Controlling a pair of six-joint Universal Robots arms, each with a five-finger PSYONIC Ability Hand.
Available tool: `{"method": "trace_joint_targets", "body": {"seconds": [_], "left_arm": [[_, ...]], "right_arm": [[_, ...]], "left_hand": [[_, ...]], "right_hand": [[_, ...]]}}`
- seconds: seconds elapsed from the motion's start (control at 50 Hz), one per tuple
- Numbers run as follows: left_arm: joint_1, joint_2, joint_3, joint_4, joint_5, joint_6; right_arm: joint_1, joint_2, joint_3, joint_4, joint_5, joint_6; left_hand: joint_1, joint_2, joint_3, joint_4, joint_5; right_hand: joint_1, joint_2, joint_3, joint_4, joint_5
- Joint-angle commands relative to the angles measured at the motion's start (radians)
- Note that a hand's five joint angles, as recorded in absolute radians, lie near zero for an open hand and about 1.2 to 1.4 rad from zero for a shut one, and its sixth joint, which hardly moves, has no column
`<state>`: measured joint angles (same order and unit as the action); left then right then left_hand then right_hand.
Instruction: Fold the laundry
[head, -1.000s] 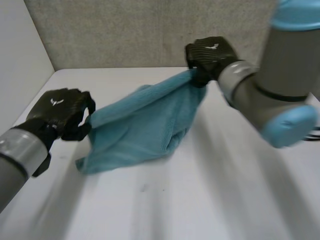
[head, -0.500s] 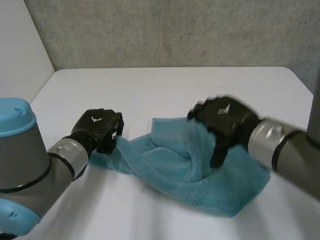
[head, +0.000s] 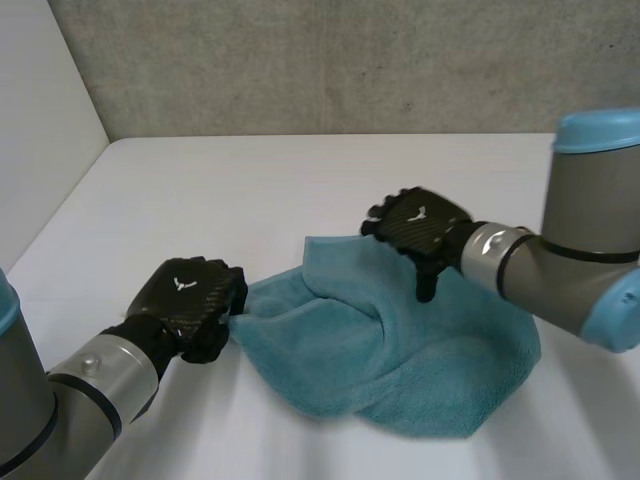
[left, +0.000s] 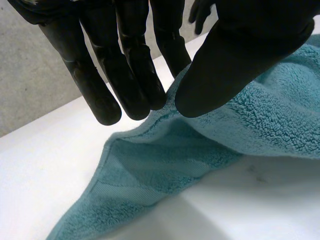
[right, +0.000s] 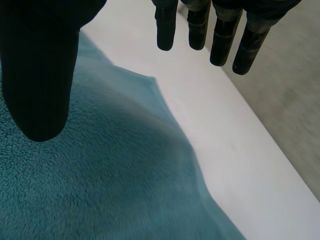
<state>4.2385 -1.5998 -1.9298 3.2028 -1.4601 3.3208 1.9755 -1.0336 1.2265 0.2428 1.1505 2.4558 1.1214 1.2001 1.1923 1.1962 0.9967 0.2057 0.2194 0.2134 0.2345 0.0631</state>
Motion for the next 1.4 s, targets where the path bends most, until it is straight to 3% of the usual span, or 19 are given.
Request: {"method": "trace_joint_targets", "body": {"seconds": [0.02, 0.08, 0.12, 0.16, 0.18, 0.2, 0.22, 0.3, 0.36, 0.4, 0.48, 0.62, 0.74, 0.94, 1.0, 1.02, 1.1, 1.32, 1.4], "left_arm": [[0.005, -0.023, -0.011, 0.005, 0.001, -0.001], [0.006, -0.063, 0.002, 0.019, 0.003, -0.001], [0.009, -0.110, 0.021, 0.043, 0.003, -0.001], [0.008, -0.152, 0.046, 0.071, 0.003, 0.000], [0.008, -0.172, 0.064, 0.086, 0.001, 0.003], [0.008, -0.219, 0.104, 0.109, 0.000, 0.015], [0.006, -0.241, 0.127, 0.120, 0.000, 0.029], [0.003, -0.311, 0.302, 0.138, -0.014, 0.166], [0.003, -0.333, 0.498, 0.156, -0.038, 0.287], [0.005, -0.339, 0.604, 0.184, -0.075, 0.319], [0.011, -0.336, 0.794, 0.297, -0.181, 0.310], [-0.008, -0.252, 0.741, 0.381, -0.203, 0.279], [-0.074, -0.230, 0.475, 0.359, -0.200, 0.261], [-0.107, -0.250, 0.098, 0.348, -0.198, 0.258], [-0.118, -0.261, 0.057, 0.348, -0.198, 0.258], [-0.120, -0.262, 0.052, 0.347, -0.198, 0.258], [-0.129, -0.261, 0.049, 0.341, -0.198, 0.258], [-0.130, -0.256, 0.052, 0.341, -0.198, 0.256], [-0.129, -0.259, 0.051, 0.341, -0.197, 0.256]], "right_arm": [[0.089, 0.164, -0.145, 0.073, -0.041, -0.110], [0.103, 0.213, -0.191, 0.117, -0.040, -0.124], [0.115, 0.260, -0.242, 0.163, -0.034, -0.146], [0.123, 0.285, -0.280, 0.188, -0.023, -0.162], [0.126, 0.305, -0.327, 0.196, -0.005, -0.175], [0.126, 0.313, -0.355, 0.196, 0.008, -0.178], [0.126, 0.317, -0.389, 0.194, 0.021, -0.173], [0.128, 0.319, -0.603, 0.110, 0.178, -0.097], [0.123, 0.310, -0.717, -0.037, 0.323, 0.049], [0.115, 0.252, -0.723, -0.155, 0.400, 0.141], [0.114, 0.072, -0.609, -0.295, 0.454, 0.261], [0.085, -0.126, -0.233, -0.416, 0.393, 0.279], [0.046, -0.275, 0.134, -0.490, 0.347, 0.272], [-0.020, -0.344, 0.571, -0.366, 0.239, 0.082], [-0.018, -0.344, 0.596, -0.277, 0.230, 0.023], [-0.017, -0.344, 0.593, -0.190, 0.230, -0.012], [-0.023, -0.342, 0.527, -0.021, 0.219, -0.034], [-0.095, -0.393, 0.331, -0.074, 0.203, 0.210], [-0.104, -0.369, 0.259, -0.071, 0.154, 0.203]], "left_hand": [[0.275, 0.196, 0.204, 0.200, 0.225], [0.275, 0.196, 0.204, 0.200, 0.225], [0.275, 0.196, 0.204, 0.200, 0.225], [0.275, 0.196, 0.204, 0.200, 0.225], [0.275, 0.196, 0.204, 0.200, 0.225], [0.275, 0.196, 0.204, 0.200, 0.225], [0.275, 0.196, 0.204, 0.200, 0.225], [0.275, 0.196, 0.204, 0.200, 0.225], [0.275, 0.196, 0.204, 0.200, 0.225], [0.275, 0.196, 0.204, 0.200, 0.225], [0.275, 0.196, 0.204, 0.200, 0.225], [0.275, 0.196, 0.204, 0.200, 0.225], [0.275, 0.196, 0.204, 0.200, 0.225], [0.275, 0.196, 0.204, 0.200, 0.225], [0.275, 0.196, 0.204, 0.200, 0.225], [0.275, 0.196, 0.204, 0.200, 0.225], [0.275, 0.196, 0.204, 0.200, 0.225], [0.275, 0.196, 0.204, 0.200, 0.225], [0.275, 0.196, 0.204, 0.200, 0.225]], "right_hand": [[0.032, 0.018, 0.024, 0.003, 0.000], [0.041, 0.027, 0.033, 0.012, 0.009], [0.181, 0.167, 0.173, 0.152, 0.149], [0.497, 0.483, 0.489, 0.468, 0.465], [0.914, 0.901, 0.907, 0.886, 0.882], [1.136, 1.123, 1.129, 1.108, 1.105], [1.190, 1.176, 1.182, 1.161, 1.158], [1.191, 1.177, 1.183, 1.162, 1.159], [1.191, 1.177, 1.183, 1.162, 1.159], [1.191, 1.177, 1.183, 1.162, 1.159], [1.191, 1.177, 1.183, 1.162, 1.159], [1.191, 1.177, 1.183, 1.162, 1.159], [1.191, 1.177, 1.183, 1.162, 1.159], [1.191, 1.177, 1.183, 1.162, 1.159], [1.037, 1.023, 1.029, 1.008, 1.005], [0.725, 0.711, 0.717, 0.696, 0.693], [-0.031, -0.045, -0.039, -0.060, -0.063], [-0.031, -0.045, -0.039, -0.060, -0.063], [0.023, 0.009, 0.015, -0.006, -0.009]]}}
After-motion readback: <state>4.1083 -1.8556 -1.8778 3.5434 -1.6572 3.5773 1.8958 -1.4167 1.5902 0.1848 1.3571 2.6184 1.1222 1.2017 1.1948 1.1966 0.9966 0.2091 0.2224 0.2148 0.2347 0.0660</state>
